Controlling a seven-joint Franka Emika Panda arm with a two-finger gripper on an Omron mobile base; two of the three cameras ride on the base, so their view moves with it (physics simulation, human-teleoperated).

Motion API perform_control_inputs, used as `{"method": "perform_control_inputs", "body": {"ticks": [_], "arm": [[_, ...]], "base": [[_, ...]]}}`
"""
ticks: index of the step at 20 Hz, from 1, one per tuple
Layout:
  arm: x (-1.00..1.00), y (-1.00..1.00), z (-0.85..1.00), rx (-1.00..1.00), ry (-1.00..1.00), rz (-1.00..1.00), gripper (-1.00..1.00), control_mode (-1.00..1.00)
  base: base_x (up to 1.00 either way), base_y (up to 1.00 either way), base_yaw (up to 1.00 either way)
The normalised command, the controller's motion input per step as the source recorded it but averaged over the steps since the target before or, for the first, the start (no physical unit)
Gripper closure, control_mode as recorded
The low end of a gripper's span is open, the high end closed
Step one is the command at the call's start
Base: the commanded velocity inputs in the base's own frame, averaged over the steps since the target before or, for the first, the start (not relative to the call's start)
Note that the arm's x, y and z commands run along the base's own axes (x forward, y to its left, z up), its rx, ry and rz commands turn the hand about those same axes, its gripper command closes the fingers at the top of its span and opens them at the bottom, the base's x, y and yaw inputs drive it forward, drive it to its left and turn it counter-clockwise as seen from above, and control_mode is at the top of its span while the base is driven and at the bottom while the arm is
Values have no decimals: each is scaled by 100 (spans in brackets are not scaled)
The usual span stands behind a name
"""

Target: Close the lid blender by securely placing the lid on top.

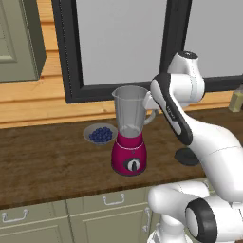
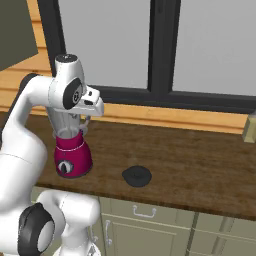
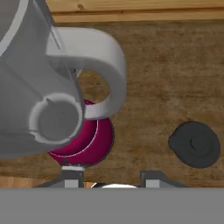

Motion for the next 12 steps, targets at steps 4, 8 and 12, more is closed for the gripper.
{"method": "perform_control_inputs", "body": {"ticks": [4,8,12], "arm": [[-21,-32,-4,0,0,-4,-100,-100],[-46,-98,-17,0,1,-9,-100,-100],[-65,-100,-24,2,4,-13,-100,-100]], "base": [[0,0,0],[0,0,0],[0,0,0]]}}
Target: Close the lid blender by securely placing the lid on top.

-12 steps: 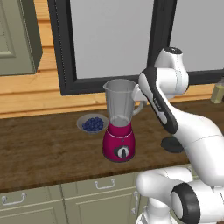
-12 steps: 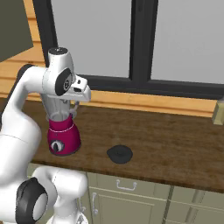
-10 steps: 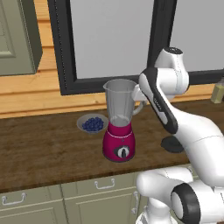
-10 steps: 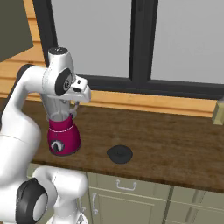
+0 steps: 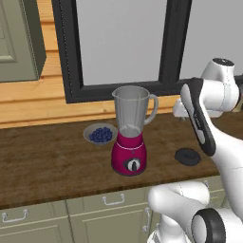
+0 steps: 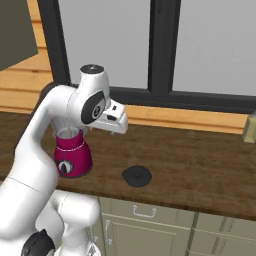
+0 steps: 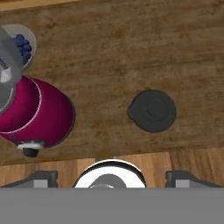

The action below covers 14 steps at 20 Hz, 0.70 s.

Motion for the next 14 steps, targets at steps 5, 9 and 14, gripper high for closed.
{"method": "perform_control_inputs", "body": {"ticks": [5,9,14], "arm": [[-40,-99,-45,0,13,-20,-100,-100],[-1,-41,-59,-1,20,-16,-100,-100],[2,-1,-58,0,14,-4,-100,-100]], "base": [[0,0,0],[0,0,0],[0,0,0]]}}
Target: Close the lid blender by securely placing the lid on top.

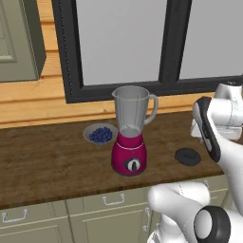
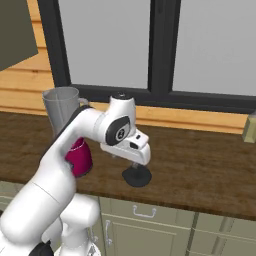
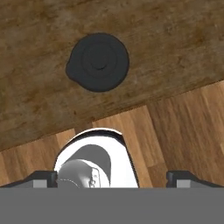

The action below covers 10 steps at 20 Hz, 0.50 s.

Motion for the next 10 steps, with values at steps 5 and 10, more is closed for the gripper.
{"method": "perform_control_inputs", "body": {"ticks": [5,10], "arm": [[14,-16,-55,3,9,-1,-100,-100],[26,-18,-36,1,1,0,-100,-100]], "base": [[0,0,0],[0,0,0]]}}
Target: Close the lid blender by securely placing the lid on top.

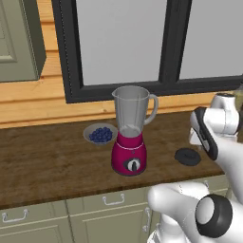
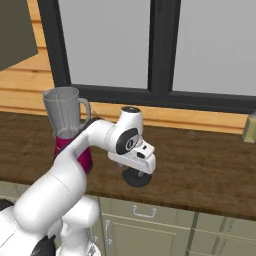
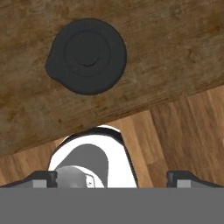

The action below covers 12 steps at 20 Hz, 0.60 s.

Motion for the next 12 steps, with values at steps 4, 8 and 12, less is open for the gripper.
{"method": "perform_control_inputs", "body": {"ticks": [4,8,12], "arm": [[40,-5,-14,0,0,0,-100,-100],[38,0,-17,0,0,0,-100,-100],[29,0,-27,0,0,0,-100,-100]], "base": [[0,0,0],[0,0,0],[0,0,0]]}}
